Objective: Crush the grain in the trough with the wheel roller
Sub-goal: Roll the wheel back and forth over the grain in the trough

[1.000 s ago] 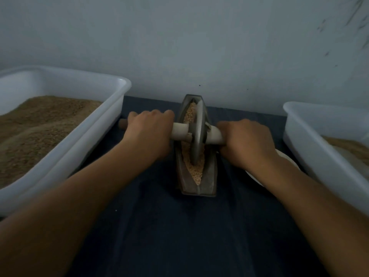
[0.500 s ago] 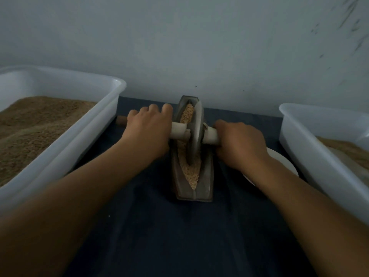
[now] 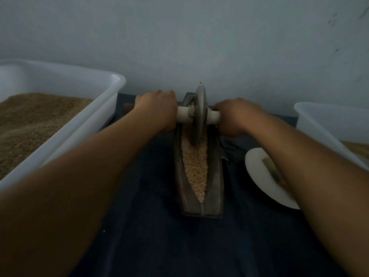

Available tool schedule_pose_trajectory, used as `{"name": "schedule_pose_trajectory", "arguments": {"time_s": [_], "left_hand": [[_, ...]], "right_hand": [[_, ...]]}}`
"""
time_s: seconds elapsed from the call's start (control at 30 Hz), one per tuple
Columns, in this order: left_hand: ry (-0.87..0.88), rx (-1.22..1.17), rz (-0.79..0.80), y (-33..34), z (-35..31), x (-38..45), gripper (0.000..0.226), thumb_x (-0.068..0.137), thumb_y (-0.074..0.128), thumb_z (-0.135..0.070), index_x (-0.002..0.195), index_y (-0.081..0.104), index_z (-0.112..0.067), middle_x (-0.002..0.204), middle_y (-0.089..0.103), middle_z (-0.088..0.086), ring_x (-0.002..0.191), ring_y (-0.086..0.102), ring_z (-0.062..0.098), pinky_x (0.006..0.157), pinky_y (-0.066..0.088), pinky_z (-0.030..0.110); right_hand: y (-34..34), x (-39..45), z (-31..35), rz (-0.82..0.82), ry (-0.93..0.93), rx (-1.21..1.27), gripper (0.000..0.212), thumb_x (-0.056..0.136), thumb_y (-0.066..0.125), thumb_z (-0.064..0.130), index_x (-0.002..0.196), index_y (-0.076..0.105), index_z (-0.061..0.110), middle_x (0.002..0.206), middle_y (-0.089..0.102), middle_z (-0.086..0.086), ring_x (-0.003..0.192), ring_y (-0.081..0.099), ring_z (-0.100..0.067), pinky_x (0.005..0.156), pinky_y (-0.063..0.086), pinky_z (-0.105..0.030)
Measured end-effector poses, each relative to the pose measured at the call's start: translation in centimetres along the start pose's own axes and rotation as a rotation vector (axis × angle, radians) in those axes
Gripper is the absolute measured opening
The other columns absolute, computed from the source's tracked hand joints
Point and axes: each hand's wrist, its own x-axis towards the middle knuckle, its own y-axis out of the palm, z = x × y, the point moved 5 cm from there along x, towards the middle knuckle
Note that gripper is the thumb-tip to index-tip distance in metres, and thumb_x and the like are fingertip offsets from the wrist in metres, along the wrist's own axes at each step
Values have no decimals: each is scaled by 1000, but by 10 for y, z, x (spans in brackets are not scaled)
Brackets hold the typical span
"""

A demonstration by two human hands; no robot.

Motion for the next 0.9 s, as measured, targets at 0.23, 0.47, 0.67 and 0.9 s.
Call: {"name": "schedule_pose_trajectory", "arguments": {"time_s": [0.23,0.47,0.67,0.9], "left_hand": [[27,7,-48,0,1,-18,40,78,73,-32,103,42,-24,96,55,4,82,46,24,73,36,41],[83,133,-63,-6,-9,-61,40,80,71,-30,98,37,-22,94,57,4,79,49,22,73,41,39],[125,157,-91,-14,-10,-107,41,81,71,-32,101,37,-21,101,61,3,84,58,21,73,45,36],[127,189,-223,-20,-9,-129,45,79,73,-38,99,36,-23,97,59,0,71,43,15,63,36,32]], "right_hand": [[1,-25,5,-107,13,-13,29,78,67,36,106,64,29,101,66,-3,84,61,-26,60,38,-29],[-1,-84,16,-233,19,25,25,79,68,40,99,60,28,90,64,-3,79,60,-27,58,33,-30],[-14,-132,31,-389,-21,-22,18,81,66,35,92,55,26,79,61,3,63,44,-20,47,17,-28],[-16,-146,34,-432,-38,4,18,81,67,33,90,55,25,78,59,4,68,56,-22,52,28,-29]]}}
